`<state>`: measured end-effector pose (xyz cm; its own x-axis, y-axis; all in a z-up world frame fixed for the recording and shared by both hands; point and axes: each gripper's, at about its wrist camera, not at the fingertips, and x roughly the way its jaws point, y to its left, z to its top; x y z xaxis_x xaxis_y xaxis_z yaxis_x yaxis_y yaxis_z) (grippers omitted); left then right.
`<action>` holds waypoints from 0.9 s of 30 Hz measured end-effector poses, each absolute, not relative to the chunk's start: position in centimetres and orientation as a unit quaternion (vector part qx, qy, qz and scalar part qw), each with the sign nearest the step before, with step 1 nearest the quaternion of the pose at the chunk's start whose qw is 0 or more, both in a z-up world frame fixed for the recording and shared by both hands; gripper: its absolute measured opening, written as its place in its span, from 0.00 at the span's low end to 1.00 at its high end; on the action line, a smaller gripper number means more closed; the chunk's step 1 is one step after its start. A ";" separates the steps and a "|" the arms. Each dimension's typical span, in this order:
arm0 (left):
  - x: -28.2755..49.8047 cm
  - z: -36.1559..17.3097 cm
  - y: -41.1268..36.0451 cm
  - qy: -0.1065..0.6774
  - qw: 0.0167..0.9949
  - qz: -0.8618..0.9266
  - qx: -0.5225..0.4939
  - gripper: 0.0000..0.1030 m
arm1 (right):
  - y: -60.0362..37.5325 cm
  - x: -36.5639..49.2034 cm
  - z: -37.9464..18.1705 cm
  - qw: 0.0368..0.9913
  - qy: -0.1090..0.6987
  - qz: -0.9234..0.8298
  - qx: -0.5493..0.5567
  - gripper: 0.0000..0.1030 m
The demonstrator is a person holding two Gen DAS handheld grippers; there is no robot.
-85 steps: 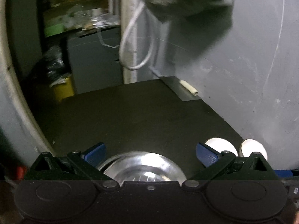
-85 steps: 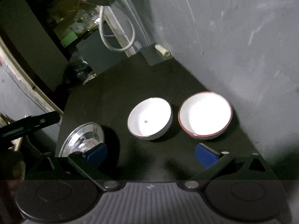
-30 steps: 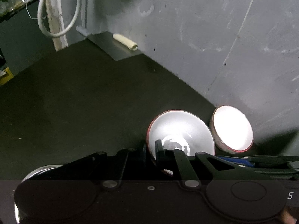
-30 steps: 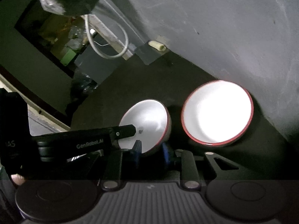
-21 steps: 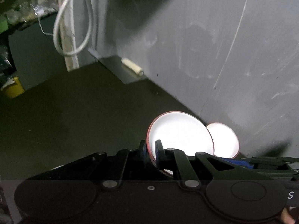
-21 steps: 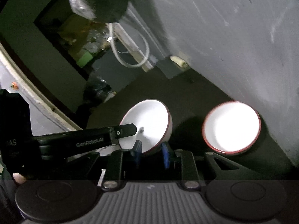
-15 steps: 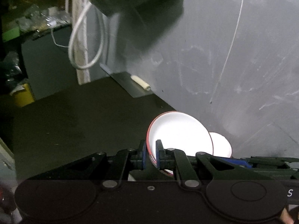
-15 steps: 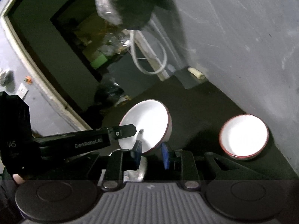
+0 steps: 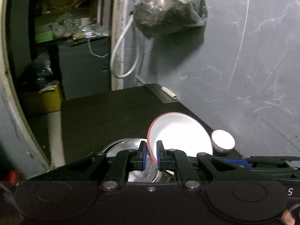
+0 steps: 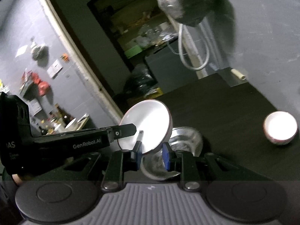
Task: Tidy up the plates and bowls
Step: 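Lift both white bowls and carry them toward the steel bowl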
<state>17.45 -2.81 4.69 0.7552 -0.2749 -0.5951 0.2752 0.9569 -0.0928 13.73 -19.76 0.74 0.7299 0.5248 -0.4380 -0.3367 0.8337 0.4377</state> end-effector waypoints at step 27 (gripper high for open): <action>8.6 -0.9 2.1 0.402 0.907 -0.113 -0.058 0.13 | -15.4 8.2 -2.9 0.877 0.390 0.259 0.107 0.26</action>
